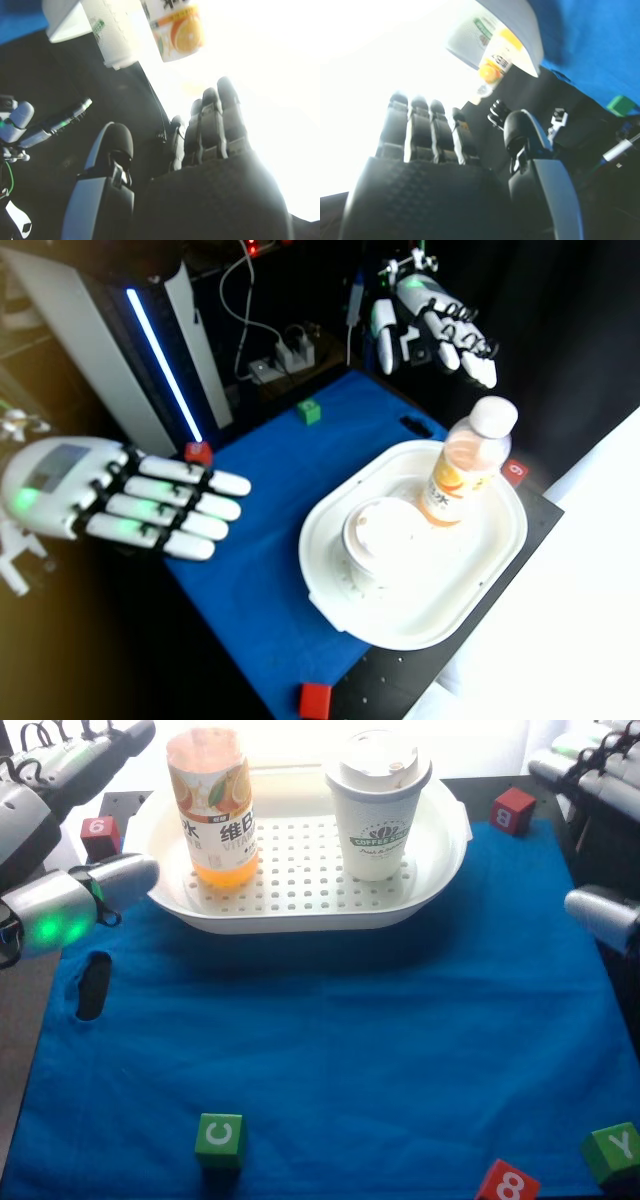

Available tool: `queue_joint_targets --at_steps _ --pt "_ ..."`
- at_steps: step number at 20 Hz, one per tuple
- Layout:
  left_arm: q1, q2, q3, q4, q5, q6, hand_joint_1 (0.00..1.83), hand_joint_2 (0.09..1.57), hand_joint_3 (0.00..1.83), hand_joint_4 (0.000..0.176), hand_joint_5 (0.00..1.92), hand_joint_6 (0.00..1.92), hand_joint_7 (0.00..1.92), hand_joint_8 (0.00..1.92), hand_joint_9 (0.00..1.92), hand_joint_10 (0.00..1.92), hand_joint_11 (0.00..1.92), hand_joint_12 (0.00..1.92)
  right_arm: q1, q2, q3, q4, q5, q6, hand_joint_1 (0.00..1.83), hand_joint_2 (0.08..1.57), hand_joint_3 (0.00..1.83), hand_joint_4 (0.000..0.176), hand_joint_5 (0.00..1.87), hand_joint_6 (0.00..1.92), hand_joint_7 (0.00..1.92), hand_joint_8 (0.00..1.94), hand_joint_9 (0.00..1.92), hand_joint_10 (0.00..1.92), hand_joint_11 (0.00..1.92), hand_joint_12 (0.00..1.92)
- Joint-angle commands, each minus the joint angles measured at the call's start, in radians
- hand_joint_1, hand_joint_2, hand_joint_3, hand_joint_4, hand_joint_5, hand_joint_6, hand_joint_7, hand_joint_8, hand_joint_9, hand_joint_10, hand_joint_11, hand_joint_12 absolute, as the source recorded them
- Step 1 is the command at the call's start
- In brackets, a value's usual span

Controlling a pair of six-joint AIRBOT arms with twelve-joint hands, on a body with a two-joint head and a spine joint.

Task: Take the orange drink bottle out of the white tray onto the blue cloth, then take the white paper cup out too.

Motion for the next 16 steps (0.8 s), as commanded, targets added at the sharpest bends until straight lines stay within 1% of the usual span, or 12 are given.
queue_joint_targets --at_steps 1,3,4,5,6,8,10,11,13,14,15,16 --pt "-0.012 -0.001 0.005 -0.004 -0.140 -0.001 0.36 1.43 0.00 0.047 0.00 0.00 0.00 0.00 0.00 0.00 0.00 0.15 0.019 -0.001 0.005 -0.002 0.126 -0.007 0.16 1.39 0.03 0.000 0.00 0.00 0.00 0.00 0.00 0.00 0.00 0.00" --pt "-0.012 -0.004 0.005 -0.010 -0.150 -0.001 0.41 1.41 0.00 0.043 0.00 0.00 0.02 0.00 0.00 0.00 0.00 0.26 0.028 -0.002 0.006 -0.002 0.127 -0.011 0.14 1.40 0.02 0.000 0.00 0.00 0.00 0.00 0.00 0.00 0.00 0.00" --pt "-0.012 -0.008 0.006 -0.015 -0.154 -0.002 0.43 1.39 0.00 0.044 0.00 0.00 0.00 0.00 0.00 0.00 0.00 0.23 0.030 -0.004 0.006 -0.001 0.128 -0.012 0.13 1.40 0.02 0.000 0.00 0.00 0.00 0.00 0.00 0.00 0.00 0.00" --pt "-0.012 -0.019 0.011 -0.027 -0.157 -0.003 0.45 1.37 0.00 0.053 0.00 0.00 0.00 0.00 0.00 0.00 0.00 0.26 0.030 -0.006 0.007 0.000 0.131 -0.012 0.13 1.40 0.02 0.000 0.00 0.00 0.00 0.00 0.00 0.00 0.00 0.00" --pt "-0.012 -0.035 0.022 -0.042 -0.154 -0.012 0.50 1.35 0.00 0.046 0.00 0.00 0.00 0.00 0.00 0.00 0.00 0.18 0.030 -0.010 0.007 0.003 0.131 -0.012 0.12 1.39 0.01 0.000 0.00 0.00 0.00 0.00 0.00 0.00 0.00 0.00" --pt "-0.012 -0.069 0.056 -0.068 -0.135 -0.049 0.52 1.30 0.00 0.093 0.00 0.00 0.00 0.00 0.00 0.00 0.00 0.23 0.030 -0.018 0.009 0.004 0.131 -0.012 0.09 1.40 0.01 0.000 0.00 0.00 0.00 0.00 0.00 0.00 0.00 0.00" --pt "-0.012 -0.118 0.109 -0.103 -0.093 -0.102 0.56 1.24 0.00 0.105 0.00 0.00 0.00 0.00 0.01 0.00 0.00 0.33 0.030 -0.027 0.011 0.004 0.131 -0.012 0.10 1.41 0.01 0.000 0.00 0.00 0.00 0.00 0.00 0.00 0.00 0.00" --pt "-0.022 -0.142 0.137 -0.126 -0.071 -0.118 0.60 1.22 0.00 0.119 0.00 0.00 0.00 0.00 0.00 0.00 0.00 0.28 0.030 -0.032 0.012 0.005 0.131 -0.012 0.09 1.40 0.01 0.000 0.00 0.00 0.00 0.00 0.00 0.00 0.00 0.00" --pt "-0.056 -0.178 0.179 -0.159 -0.028 -0.126 0.62 1.19 0.00 0.111 0.00 0.00 0.00 0.00 0.06 0.02 0.00 0.80 0.030 -0.037 0.013 0.005 0.131 -0.012 0.11 1.39 0.00 0.000 0.00 0.00 0.00 0.00 0.00 0.00 0.00 0.00" --pt "-0.084 -0.202 0.210 -0.179 -0.004 -0.134 0.64 1.19 0.00 0.112 0.00 0.00 0.00 0.00 0.03 0.01 0.00 0.91 0.030 -0.039 0.013 0.005 0.130 -0.012 0.10 1.39 0.00 0.000 0.00 0.00 0.00 0.00 0.00 0.00 0.00 0.00" --pt "-0.101 -0.214 0.226 -0.187 0.006 -0.141 0.64 1.17 0.00 0.111 0.00 0.00 0.00 0.00 0.00 0.00 0.00 0.93 0.030 -0.040 0.013 0.005 0.130 -0.012 0.12 1.39 0.00 0.000 0.00 0.00 0.00 0.00 0.00 0.00 0.00 0.00" --pt "-0.121 -0.225 0.244 -0.195 0.023 -0.142 0.63 1.14 0.00 0.125 0.00 0.00 0.00 0.00 0.00 0.00 0.00 0.85 0.030 -0.041 0.013 0.005 0.129 -0.012 0.12 1.39 0.00 0.000 0.00 0.00 0.00 0.00 0.00 0.00 0.00 0.00"
